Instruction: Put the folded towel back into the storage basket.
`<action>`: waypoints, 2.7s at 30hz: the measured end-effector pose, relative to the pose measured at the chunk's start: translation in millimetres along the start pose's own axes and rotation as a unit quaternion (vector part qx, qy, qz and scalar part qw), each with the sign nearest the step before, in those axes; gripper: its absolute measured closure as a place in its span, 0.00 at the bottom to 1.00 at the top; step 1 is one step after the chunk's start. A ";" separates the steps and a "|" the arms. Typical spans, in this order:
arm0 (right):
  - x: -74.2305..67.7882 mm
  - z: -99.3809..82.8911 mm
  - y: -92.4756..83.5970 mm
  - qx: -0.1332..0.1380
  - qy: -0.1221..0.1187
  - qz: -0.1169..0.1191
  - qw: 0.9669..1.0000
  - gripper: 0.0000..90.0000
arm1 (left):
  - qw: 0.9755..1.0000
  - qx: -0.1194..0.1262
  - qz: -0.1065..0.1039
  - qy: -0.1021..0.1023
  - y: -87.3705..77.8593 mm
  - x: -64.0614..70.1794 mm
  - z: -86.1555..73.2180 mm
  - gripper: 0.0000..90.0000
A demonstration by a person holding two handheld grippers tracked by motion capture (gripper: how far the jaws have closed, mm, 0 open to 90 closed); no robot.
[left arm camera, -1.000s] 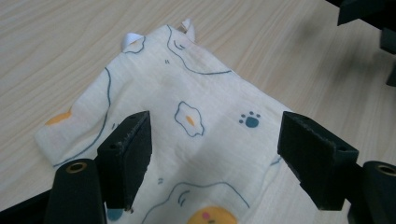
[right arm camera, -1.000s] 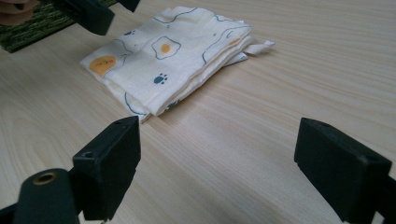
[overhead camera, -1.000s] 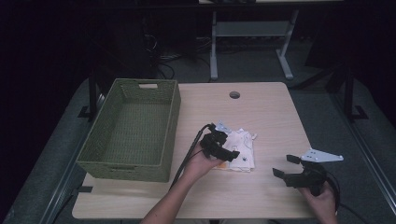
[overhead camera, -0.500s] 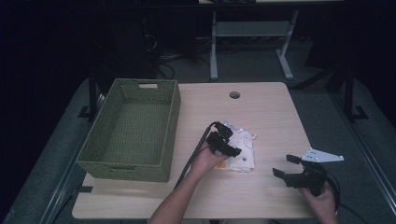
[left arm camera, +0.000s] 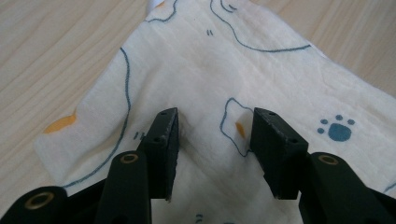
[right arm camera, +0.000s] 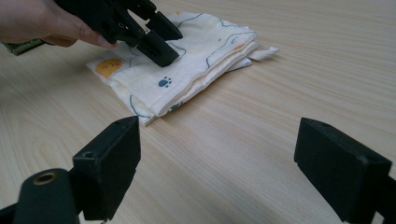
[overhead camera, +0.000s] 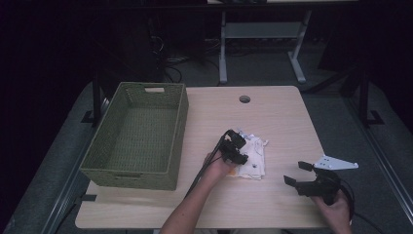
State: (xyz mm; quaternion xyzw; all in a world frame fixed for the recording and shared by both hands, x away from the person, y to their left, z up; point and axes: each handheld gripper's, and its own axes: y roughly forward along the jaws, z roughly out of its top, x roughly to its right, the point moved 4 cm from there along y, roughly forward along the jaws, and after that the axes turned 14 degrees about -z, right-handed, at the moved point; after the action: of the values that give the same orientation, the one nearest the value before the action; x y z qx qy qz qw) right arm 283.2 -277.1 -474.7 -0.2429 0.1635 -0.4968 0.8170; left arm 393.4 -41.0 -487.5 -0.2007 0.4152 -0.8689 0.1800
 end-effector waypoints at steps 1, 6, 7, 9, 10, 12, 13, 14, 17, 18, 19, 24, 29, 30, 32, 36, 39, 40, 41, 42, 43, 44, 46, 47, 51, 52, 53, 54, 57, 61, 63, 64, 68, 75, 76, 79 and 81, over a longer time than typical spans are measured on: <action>0.0 0.0 0.0 0.000 0.000 0.000 1.000 0.16 | 1.000 0.000 0.000 0.000 0.0 0.0 0.0 0.62; -1.1 0.2 0.0 -0.001 -0.001 0.001 1.000 0.16 | 1.000 0.004 0.005 0.004 -1.4 -2.5 -0.6 0.77; -1.1 0.2 0.0 -0.001 -0.001 0.001 1.000 0.16 | 1.000 0.004 0.006 0.005 -1.7 -3.3 -0.7 0.77; -1.2 0.2 0.1 -0.001 -0.001 0.001 1.000 0.16 | 1.000 0.003 0.006 0.004 -2.3 -5.5 -0.4 0.85; -1.0 0.2 0.0 -0.001 -0.001 0.001 1.000 0.16 | 1.000 0.003 0.003 0.000 -2.7 -7.1 -0.1 0.88; -0.9 0.2 0.2 -0.001 0.000 0.002 1.000 0.16 | 1.000 0.001 -0.001 -0.001 -3.1 -7.9 0.0 0.90; -0.9 0.2 0.3 -0.002 0.000 0.002 1.000 0.16 | 1.000 0.000 -0.005 -0.006 -3.6 -8.8 0.1 0.90; -0.9 0.2 0.4 -0.001 -0.003 0.001 1.000 0.16 | 1.000 0.000 -0.009 -0.010 -4.0 -9.7 0.1 0.91; -1.5 0.3 0.4 0.000 -0.003 0.001 1.000 0.16 | 0.999 0.001 -0.028 -0.033 -5.5 -13.3 0.6 0.91; -1.6 0.2 0.3 -0.001 -0.004 0.000 1.000 0.16 | 0.999 0.001 -0.034 -0.038 -6.4 -14.7 0.6 0.91; -1.6 0.1 0.3 -0.001 -0.004 0.000 1.000 0.16 | 0.998 0.002 -0.038 -0.043 -7.0 -15.4 0.2 0.92; -0.5 -0.5 1.1 -0.003 -0.002 0.000 1.000 0.16 | 0.996 0.014 -0.064 -0.057 -14.9 -15.6 0.3 0.92; 0.0 -0.8 0.3 -0.002 0.000 -0.002 1.000 0.16 | 0.993 0.035 -0.090 -0.067 -23.3 -13.6 2.9 0.92; 1.0 -0.8 0.3 -0.001 0.002 -0.002 1.000 0.16 | 0.992 0.043 -0.099 -0.071 -28.4 -12.2 4.2 0.92; 1.4 -0.8 0.1 -0.002 0.004 -0.003 1.000 0.16 | 0.991 0.046 -0.103 -0.071 -30.6 -11.6 4.4 0.92; 1.8 -0.6 -0.5 0.001 0.005 -0.005 1.000 0.16 | 0.988 0.058 -0.120 -0.076 -39.9 -10.6 3.7 0.93; 1.8 -0.9 -0.6 0.000 0.005 -0.006 1.000 0.16 | 0.986 0.068 -0.129 -0.078 -47.1 -9.7 4.2 0.93; 1.9 -0.9 -0.6 -0.001 0.006 -0.006 1.000 0.16 | 0.986 0.072 -0.130 -0.078 -50.3 -9.5 4.5 0.93; 2.2 -0.8 -0.4 0.000 0.007 -0.007 1.000 0.16 | 0.986 0.070 -0.132 -0.076 -52.7 -9.6 4.5 0.93; 2.3 -0.8 -0.6 0.000 0.007 -0.006 1.000 0.16 | 0.985 0.077 -0.135 -0.079 -55.1 -9.0 5.0 0.93; 2.4 -0.8 -0.5 0.000 0.007 -0.007 1.000 0.16 | 0.984 0.080 -0.136 -0.079 -58.7 -8.3 5.4 0.93; 2.4 -0.9 -0.9 -0.001 0.008 -0.007 1.000 0.16 | 0.984 0.080 -0.136 -0.076 -61.3 -8.1 5.6 0.93; 2.5 -1.0 -1.2 0.000 0.008 -0.007 1.000 0.16 | 0.983 0.084 -0.142 -0.076 -67.1 -6.6 6.3 0.93; 2.8 -1.1 -1.3 0.001 0.007 -0.008 1.000 0.16 | 0.983 0.086 -0.143 -0.076 -68.4 -6.2 6.6 0.93; 3.1 -1.1 -1.2 0.000 0.009 -0.008 1.000 0.16 | 0.982 0.092 -0.150 -0.070 -79.4 -2.7 7.8 0.93; 3.2 -1.1 -1.1 0.001 0.008 -0.008 1.000 0.16 | 0.982 0.093 -0.151 -0.069 -81.8 -1.9 7.7 0.93; 3.0 -1.1 -1.3 0.000 0.008 -0.008 1.000 0.16 | 0.982 0.093 -0.152 -0.068 -83.6 -1.4 7.7 0.93; 3.0 -1.2 -1.3 0.001 0.008 -0.008 1.000 0.16 | 0.981 0.095 -0.153 -0.068 -86.5 -0.3 7.6 0.93; 2.6 -1.5 -1.6 0.000 0.006 -0.010 1.000 0.16 | 0.980 0.098 -0.159 -0.065 -91.9 1.5 7.3 0.92; 2.5 -1.6 -0.9 -0.003 0.007 -0.011 1.000 0.16 | 0.980 0.095 -0.162 -0.064 -98.7 3.1 5.3 0.92; 2.4 -1.8 -0.5 -0.004 0.005 -0.011 1.000 0.16 | 0.980 0.093 -0.167 -0.063 -101.8 2.7 3.9 0.92; 2.3 -1.9 -0.7 -0.005 0.005 -0.011 1.000 0.16 | 0.979 0.093 -0.169 -0.062 -102.6 2.9 3.3 0.92; 2.4 -2.3 -0.9 -0.005 0.006 -0.013 1.000 0.16 | 0.978 0.093 -0.174 -0.063 -107.7 3.1 1.1 0.92; 1.8 -3.3 -0.2 -0.008 0.005 -0.014 1.000 0.16 | 0.977 0.098 -0.180 -0.064 -120.4 2.3 -2.3 0.92; 1.8 -3.3 -0.2 -0.008 0.005 -0.014 1.000 0.16 | 0.976 0.099 -0.181 -0.064 -121.7 2.2 -2.7 0.92; 1.6 -3.5 0.4 -0.009 0.006 -0.014 1.000 0.16 | 0.976 0.101 -0.182 -0.065 -128.4 1.5 -3.8 0.92; 1.6 -3.7 0.9 -0.011 0.005 -0.014 1.000 0.16 | 0.975 0.103 -0.184 -0.064 -132.4 1.6 -4.4 0.92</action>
State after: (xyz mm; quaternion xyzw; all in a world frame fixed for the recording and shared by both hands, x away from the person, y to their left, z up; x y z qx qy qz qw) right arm 282.7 -279.1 -478.3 -0.2520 0.1693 -0.5078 0.8062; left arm 370.5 39.2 -384.6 -0.3092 0.2670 -0.9105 0.0633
